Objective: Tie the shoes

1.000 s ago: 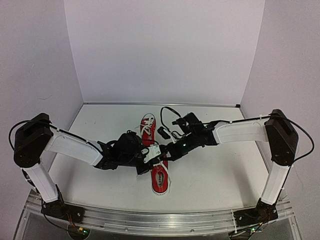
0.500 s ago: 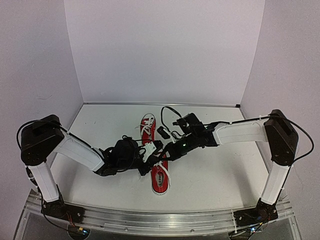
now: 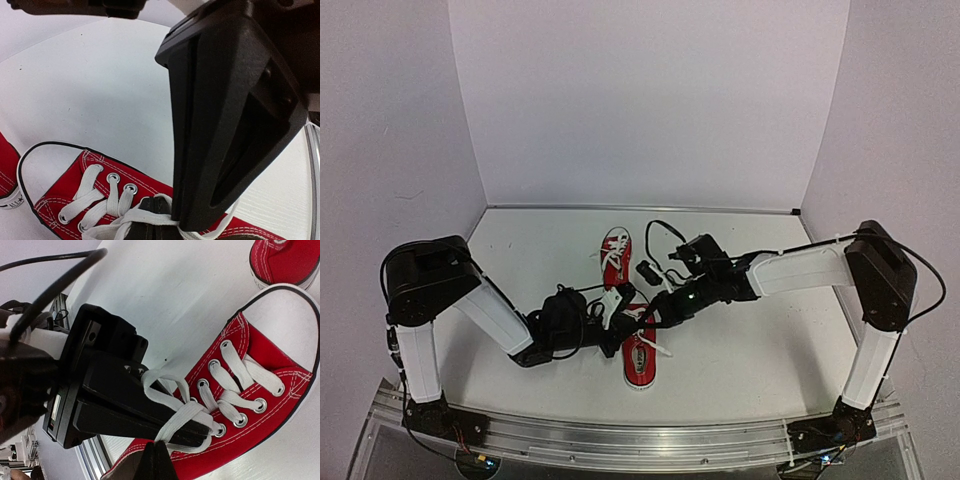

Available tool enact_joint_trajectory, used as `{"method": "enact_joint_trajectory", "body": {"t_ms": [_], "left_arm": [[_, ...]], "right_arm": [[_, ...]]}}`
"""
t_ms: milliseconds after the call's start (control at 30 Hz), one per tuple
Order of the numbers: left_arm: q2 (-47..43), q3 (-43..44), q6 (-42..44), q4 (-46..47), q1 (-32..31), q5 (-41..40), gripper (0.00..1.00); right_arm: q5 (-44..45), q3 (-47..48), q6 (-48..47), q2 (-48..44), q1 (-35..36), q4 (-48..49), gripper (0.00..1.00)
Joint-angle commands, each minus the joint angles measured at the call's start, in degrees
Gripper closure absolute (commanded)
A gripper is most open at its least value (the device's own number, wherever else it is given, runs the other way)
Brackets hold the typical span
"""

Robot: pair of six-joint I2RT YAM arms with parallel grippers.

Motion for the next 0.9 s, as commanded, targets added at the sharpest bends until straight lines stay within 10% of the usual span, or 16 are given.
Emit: {"method": "enact_joint_trajectory", "body": {"t_ms": [0, 233, 867], "left_arm": [[1.5, -0.4, -2.9, 10.2, 0.3, 2.4, 1.00], [2.0, -2.1, -3.3, 13.1, 0.9, 3.6, 1.00], [2.0, -2.8, -2.2, 13.6, 1.1, 4.6, 1.00]], "right_arm": [[-2.0, -1.9, 0.1, -1.5, 0.4, 1.7, 0.94], [-3.4, -3.3, 0.6, -7.0, -2.9, 1.7, 0.76], [-5.4, -6.8, 6.8, -4.0, -6.6, 6.9, 0.75]]}}
